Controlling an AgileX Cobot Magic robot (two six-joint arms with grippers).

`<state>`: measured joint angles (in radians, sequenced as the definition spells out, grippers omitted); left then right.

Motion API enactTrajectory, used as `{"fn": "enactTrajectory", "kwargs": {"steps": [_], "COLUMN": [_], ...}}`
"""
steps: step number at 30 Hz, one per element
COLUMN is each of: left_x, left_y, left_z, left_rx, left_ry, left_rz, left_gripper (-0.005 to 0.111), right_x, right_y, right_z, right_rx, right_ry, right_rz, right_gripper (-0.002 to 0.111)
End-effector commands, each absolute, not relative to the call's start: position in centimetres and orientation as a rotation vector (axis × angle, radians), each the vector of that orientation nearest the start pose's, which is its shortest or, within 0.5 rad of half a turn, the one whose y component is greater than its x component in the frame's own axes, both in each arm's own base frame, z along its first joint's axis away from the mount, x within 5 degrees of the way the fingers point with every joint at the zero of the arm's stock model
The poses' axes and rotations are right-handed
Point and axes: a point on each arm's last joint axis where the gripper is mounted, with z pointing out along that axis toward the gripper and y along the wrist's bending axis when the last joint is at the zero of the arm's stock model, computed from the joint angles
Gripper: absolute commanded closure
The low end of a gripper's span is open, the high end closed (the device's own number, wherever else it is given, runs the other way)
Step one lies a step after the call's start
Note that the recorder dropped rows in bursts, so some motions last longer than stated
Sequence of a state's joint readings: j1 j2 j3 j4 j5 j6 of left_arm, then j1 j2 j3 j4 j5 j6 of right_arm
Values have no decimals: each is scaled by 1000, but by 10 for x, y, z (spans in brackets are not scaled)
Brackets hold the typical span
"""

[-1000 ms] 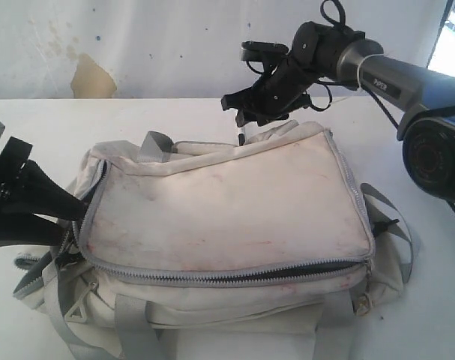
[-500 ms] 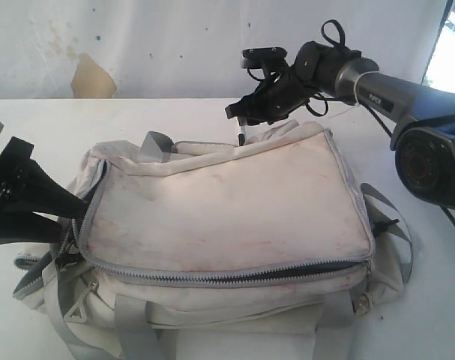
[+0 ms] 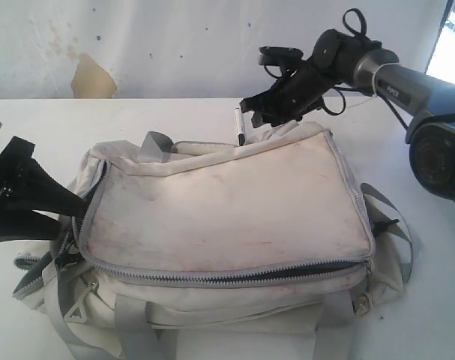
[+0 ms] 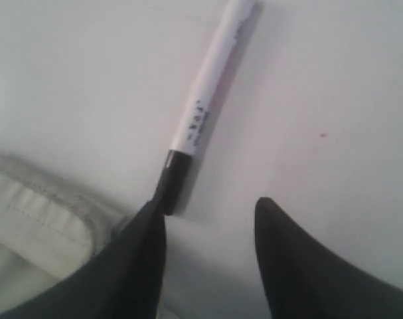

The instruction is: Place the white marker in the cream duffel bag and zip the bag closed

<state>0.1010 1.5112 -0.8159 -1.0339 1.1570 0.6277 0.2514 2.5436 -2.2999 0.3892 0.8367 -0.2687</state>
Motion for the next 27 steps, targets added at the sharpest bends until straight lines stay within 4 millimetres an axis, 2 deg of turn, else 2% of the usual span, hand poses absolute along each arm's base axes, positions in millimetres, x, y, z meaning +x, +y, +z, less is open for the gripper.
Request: {"fn": "enactTrajectory", "kwargs": {"steps": [1,3,7,9,12,17,24,27], "left_x": [252,253,254,255,257,260,260,260], "left_y": [-47,-46,-46,-45,-44,-43,-43,-43], "left_z": [228,227,227,226,226,225,225,225], "left_rx": [-25,-28,-38,-48,-59,-80,-80,-80], "left_ry": [2678,2677,2671,2666,2660,2647,2647,2647], "left_rz": [-1271,-1265,-1246,-1228,-1208,-1172,-1172,-1172], "left_gripper": [49,49,49,49,49,49,49,49], "right_x": [547,553,562,563,558,561,569,571], "right_y": [135,130,133,141,152,159,161,166], "right_z": [179,185,194,193,188,166,145,134], "right_rx": [-58,78,180,134,33,-26,-77,-157], "right_ry": [2456,2390,2237,2201,2250,2298,2266,2238], "right_rz": [581,688,786,819,875,908,869,810], "right_gripper": [68,69,72,73,76,80,80,80]}}
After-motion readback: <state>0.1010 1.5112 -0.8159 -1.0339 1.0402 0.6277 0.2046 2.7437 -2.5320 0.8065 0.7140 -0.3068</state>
